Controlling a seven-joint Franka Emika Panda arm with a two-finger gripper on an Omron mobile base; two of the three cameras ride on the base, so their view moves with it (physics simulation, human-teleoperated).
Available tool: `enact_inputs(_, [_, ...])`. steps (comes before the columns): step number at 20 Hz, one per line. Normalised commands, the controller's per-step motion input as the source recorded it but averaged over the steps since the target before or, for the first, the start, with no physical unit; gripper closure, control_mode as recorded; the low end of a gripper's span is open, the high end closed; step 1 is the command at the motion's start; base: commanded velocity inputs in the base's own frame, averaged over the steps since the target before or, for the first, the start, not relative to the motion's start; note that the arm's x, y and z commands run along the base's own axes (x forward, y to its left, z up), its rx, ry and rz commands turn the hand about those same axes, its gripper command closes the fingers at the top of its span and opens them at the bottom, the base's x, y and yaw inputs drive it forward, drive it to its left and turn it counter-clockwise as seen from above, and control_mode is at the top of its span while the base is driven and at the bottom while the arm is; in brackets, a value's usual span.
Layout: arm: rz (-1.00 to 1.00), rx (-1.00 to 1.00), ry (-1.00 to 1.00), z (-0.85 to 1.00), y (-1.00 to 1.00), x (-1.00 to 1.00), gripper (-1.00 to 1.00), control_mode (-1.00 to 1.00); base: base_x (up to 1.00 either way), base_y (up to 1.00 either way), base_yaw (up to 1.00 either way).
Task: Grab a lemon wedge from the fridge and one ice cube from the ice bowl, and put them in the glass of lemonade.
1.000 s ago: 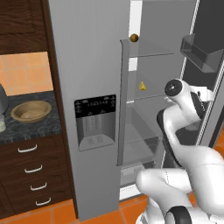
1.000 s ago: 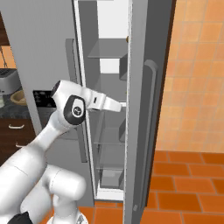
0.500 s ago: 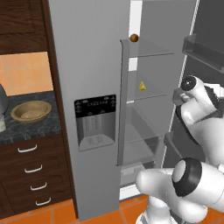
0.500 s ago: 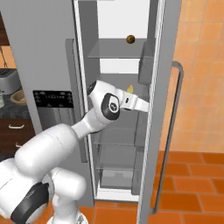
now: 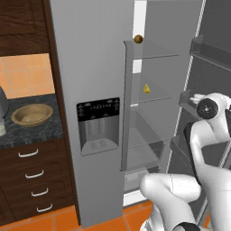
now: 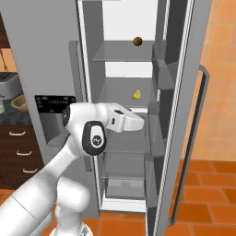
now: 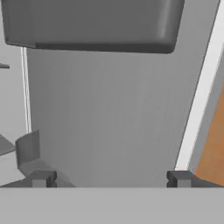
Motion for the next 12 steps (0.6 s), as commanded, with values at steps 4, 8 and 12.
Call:
enact_inputs(4, [0.11, 0.04, 0.01, 0.64, 1.00, -0.62, -1.00, -1.00, 0.00, 0.00, 0.00])
enact_inputs(8, [0.19, -0.07, 0.14, 0.44, 1.00, -0.71, -1.00, -1.00, 0.00, 0.00, 0.00])
enact_inputs(12, [0.30, -0.27, 0.04, 0.16, 0.98, -0.60, -1.00, -1.00, 0.00, 0.00, 0.00])
